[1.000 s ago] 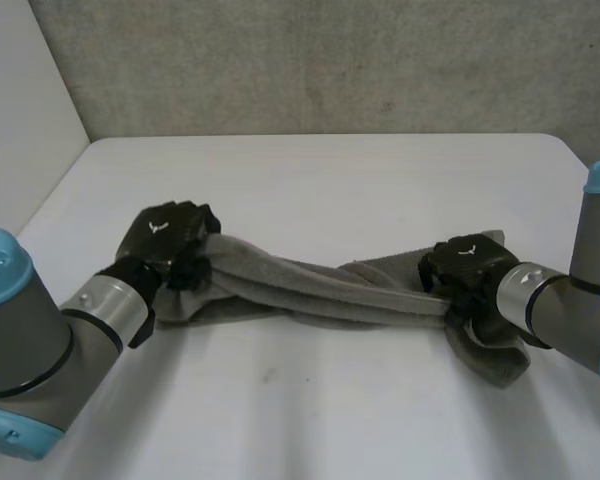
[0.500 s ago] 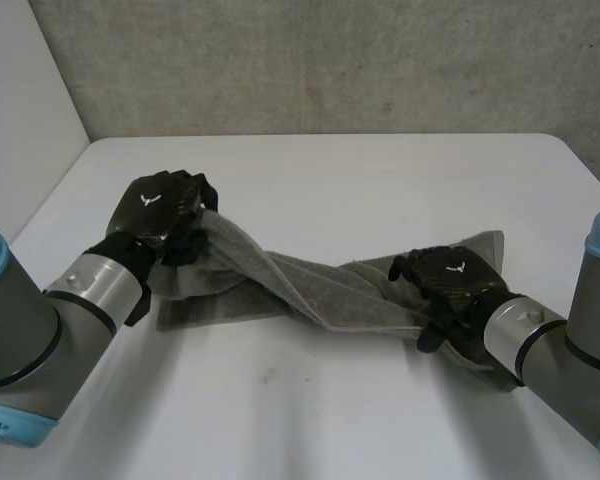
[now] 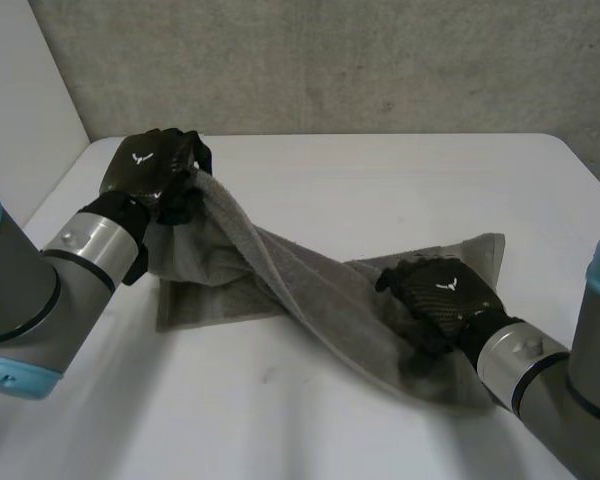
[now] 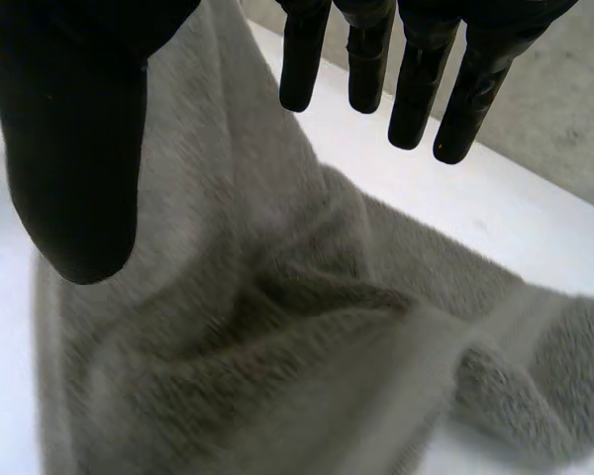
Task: Fold the towel.
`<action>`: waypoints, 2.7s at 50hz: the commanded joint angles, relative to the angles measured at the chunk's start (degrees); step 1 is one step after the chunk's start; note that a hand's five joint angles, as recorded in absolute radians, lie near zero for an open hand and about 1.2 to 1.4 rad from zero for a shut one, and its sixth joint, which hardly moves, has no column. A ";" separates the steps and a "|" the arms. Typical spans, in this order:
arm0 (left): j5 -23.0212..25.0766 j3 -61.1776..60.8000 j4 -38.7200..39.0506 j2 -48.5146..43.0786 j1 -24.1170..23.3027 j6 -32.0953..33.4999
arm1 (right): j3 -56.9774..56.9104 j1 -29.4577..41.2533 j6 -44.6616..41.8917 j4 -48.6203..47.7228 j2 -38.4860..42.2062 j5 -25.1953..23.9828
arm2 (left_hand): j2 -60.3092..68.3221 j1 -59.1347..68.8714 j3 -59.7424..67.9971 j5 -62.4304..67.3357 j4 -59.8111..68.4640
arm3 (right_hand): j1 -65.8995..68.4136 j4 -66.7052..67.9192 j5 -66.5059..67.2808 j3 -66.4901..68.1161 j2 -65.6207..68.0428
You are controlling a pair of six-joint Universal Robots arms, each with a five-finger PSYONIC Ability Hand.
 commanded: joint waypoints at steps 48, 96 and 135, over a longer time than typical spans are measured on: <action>0.02 -0.03 -3.94 -1.34 2.12 -1.21 | 6.34 -13.99 -6.97 -7.79 -7.73 -6.75 | 10.29 13.21 10.50 11.67 10.25 | 60.05 62.73 62.63 62.83 62.63; -0.33 39.17 9.58 -10.38 0.45 8.72 | -47.90 -17.08 -8.38 -18.13 9.20 -9.48 | 10.29 13.21 10.50 11.67 10.25 | 60.05 62.73 62.63 62.83 62.63; -1.56 -6.36 8.71 -8.46 2.82 5.38 | -31.57 -18.66 -17.88 14.66 22.49 -13.88 | 10.29 13.21 10.50 11.67 10.25 | 2.66 5.35 5.24 5.45 5.25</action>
